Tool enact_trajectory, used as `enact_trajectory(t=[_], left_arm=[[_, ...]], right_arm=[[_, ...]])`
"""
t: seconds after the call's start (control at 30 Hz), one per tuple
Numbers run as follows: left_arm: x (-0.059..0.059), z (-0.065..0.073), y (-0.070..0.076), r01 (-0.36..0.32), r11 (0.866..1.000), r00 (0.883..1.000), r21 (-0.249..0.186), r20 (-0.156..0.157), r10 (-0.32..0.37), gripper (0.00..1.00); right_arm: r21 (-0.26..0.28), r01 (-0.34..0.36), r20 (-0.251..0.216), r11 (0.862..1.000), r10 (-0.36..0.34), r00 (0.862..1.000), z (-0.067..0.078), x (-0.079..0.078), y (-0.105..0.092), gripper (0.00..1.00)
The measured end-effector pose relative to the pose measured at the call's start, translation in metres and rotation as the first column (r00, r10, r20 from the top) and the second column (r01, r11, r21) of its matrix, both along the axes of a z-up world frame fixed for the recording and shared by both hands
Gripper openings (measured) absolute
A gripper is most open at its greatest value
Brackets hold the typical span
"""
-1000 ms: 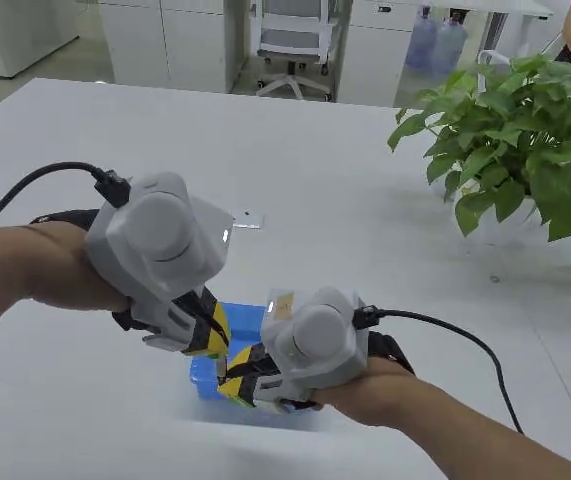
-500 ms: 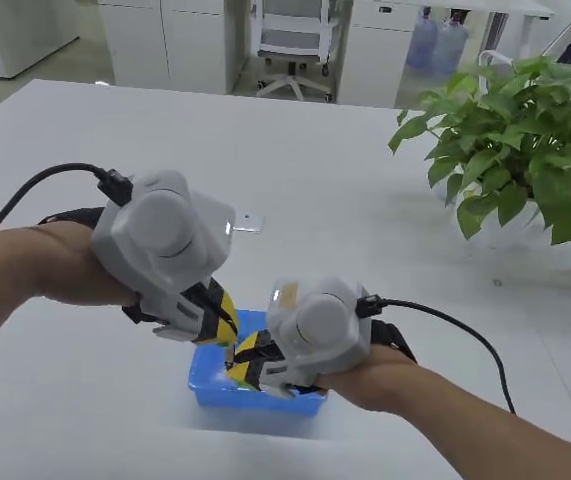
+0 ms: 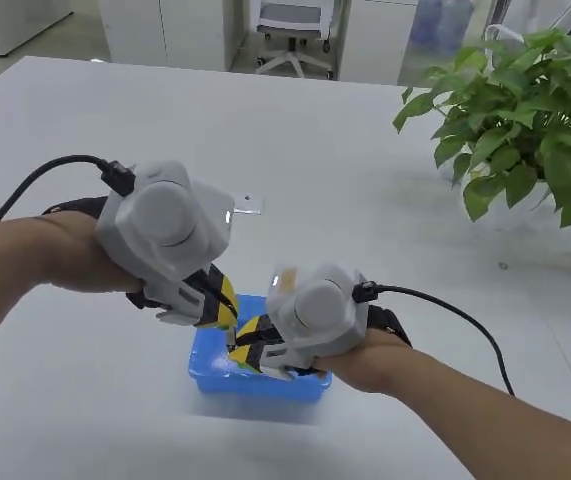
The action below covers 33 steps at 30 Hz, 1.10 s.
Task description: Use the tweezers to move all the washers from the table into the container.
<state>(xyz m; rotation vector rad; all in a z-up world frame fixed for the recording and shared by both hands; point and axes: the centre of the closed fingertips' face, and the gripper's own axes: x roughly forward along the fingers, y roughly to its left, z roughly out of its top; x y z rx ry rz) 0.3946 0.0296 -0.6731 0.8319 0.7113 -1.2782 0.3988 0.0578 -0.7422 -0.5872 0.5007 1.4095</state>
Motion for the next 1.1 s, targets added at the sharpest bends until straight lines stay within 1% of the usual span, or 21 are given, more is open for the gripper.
enact_trajectory(t=[0.57, 1.1], left_arm=[[0.013, -0.014, -0.001, -0.009, 1.0, 1.0, -0.002, 0.002, 0.009, 0.06], [0.022, -0.028, -0.002, -0.012, 1.0, 1.0, -0.006, -0.01, 0.012, 0.06]], right_arm=[[0.0, 0.024, -0.019, 1.0, -0.024, 1.0, -0.016, 0.014, -0.001, 0.1], [-0.01, 0.032, -0.037, 0.999, -0.033, 0.999, -0.03, 0.022, -0.002, 0.1]])
